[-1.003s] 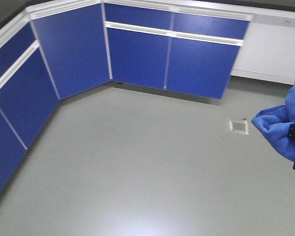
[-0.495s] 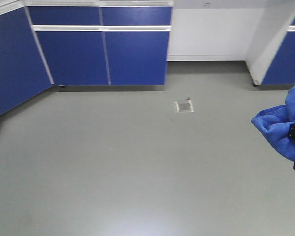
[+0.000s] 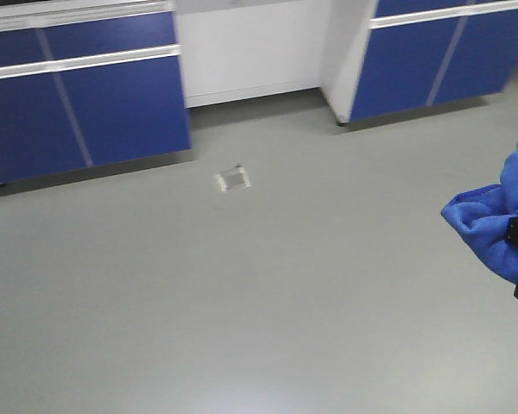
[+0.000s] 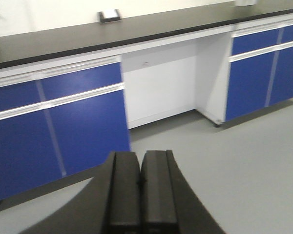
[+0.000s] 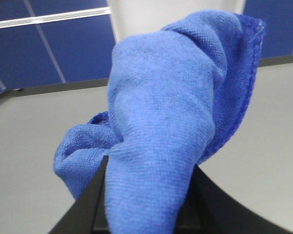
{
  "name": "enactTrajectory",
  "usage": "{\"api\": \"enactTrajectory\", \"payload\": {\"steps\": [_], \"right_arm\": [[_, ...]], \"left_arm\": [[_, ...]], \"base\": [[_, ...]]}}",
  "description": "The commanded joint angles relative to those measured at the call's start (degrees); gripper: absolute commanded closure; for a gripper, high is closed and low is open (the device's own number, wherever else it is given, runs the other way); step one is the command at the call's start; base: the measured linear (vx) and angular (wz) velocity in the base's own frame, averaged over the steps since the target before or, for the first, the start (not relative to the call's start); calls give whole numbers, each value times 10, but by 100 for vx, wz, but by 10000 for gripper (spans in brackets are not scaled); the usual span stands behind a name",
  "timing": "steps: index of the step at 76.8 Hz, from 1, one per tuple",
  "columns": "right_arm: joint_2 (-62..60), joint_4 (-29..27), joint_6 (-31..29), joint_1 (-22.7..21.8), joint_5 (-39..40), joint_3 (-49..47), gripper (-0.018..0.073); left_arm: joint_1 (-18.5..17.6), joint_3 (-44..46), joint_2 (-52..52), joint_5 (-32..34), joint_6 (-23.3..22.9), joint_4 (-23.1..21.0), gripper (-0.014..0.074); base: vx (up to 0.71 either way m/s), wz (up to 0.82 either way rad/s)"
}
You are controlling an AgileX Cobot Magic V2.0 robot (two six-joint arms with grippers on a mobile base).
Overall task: Wipe right workspace with blue cloth
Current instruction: 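Hold the cloth while the base drives to the other black counter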
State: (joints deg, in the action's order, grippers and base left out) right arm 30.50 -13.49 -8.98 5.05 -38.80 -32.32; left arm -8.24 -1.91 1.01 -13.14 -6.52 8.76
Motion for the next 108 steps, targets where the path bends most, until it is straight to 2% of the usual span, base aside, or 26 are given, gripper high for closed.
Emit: {"api": "enactTrajectory", "payload": {"steps": [1, 56, 108], "right_arm": [[3, -2, 1, -3, 43, -17, 564], [3, -4, 1, -3, 42, -17, 564], [3, -5, 1, -3, -24, -17, 564]], "left_arm": [[-4, 15, 0, 47, -1, -1, 603], [-4, 15, 0, 47, -1, -1, 603], [-4, 15, 0, 47, -1, -1, 603]], "base": [[5, -67], [17, -63], [37, -7]]}}
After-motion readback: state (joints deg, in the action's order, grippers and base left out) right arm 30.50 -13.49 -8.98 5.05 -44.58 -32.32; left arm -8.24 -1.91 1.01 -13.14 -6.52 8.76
